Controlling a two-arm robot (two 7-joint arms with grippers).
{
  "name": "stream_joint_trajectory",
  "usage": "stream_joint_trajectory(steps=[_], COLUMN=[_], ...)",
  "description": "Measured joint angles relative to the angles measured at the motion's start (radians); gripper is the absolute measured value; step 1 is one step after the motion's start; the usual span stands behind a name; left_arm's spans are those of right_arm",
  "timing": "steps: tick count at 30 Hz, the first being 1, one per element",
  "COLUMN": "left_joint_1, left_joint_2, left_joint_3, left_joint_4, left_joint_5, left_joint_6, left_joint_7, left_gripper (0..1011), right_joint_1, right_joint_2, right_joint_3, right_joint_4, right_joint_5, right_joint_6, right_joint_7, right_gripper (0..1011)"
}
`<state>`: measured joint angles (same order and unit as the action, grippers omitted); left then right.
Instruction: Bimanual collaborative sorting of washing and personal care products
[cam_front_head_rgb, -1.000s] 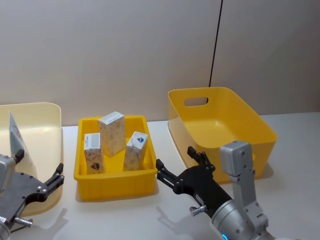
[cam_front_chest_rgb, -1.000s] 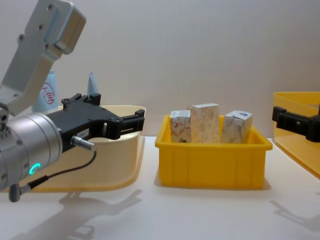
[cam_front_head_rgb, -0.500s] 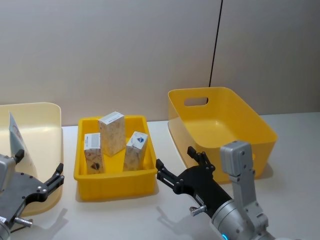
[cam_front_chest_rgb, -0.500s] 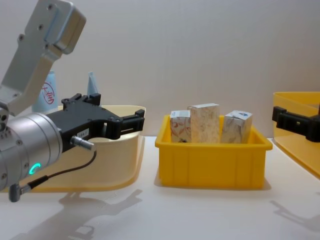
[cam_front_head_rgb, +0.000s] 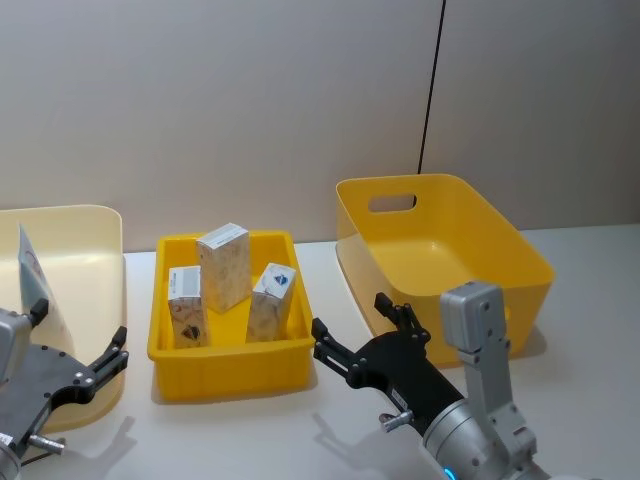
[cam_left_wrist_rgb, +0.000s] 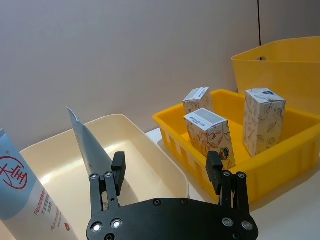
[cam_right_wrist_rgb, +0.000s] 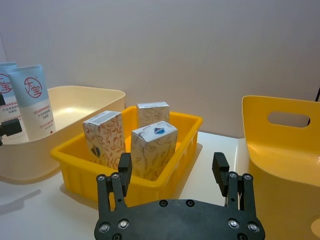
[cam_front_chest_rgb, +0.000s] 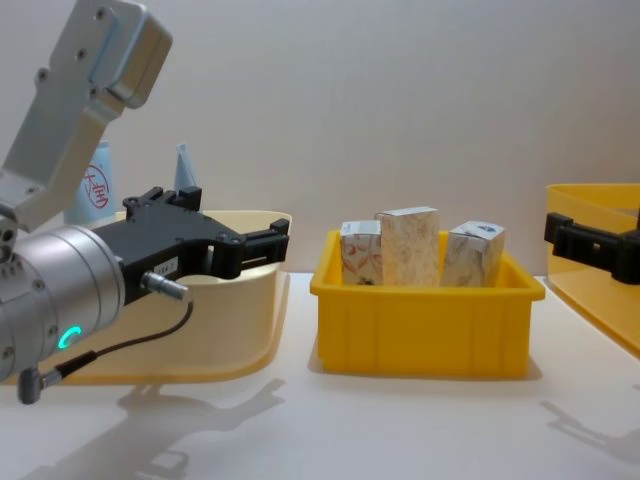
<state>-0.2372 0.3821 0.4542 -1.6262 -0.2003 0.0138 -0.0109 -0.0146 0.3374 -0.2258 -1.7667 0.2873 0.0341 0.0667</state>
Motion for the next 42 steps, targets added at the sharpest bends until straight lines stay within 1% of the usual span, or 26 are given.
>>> stream_joint_trajectory(steps=[25, 31, 42], left_joint_1=[0.000, 0.002, 0.002], left_joint_2=[0.000, 0.000, -0.010], left_joint_3=[-0.001, -0.013, -0.067], left_joint_4=[0.000, -0.002, -0.004], left_joint_5=[0.000, -0.011, -0.073], left_joint_6=[0.000, 0.014, 0.078], left_joint_7=[0.000, -0.004, -0.011], left_gripper=[1003, 1003, 1003], right_joint_1=[0.000, 0.000, 0.000], right_joint_2=[0.000, 0.000, 0.000], right_joint_3=[0.000, 0.000, 0.000], right_joint_4=[0.000, 0.000, 0.000], right_joint_5=[0.000, 0.000, 0.000], right_joint_6=[0.000, 0.000, 0.000], right_joint_7=[0.000, 0.000, 0.000], right_gripper=[1001, 1001, 1001])
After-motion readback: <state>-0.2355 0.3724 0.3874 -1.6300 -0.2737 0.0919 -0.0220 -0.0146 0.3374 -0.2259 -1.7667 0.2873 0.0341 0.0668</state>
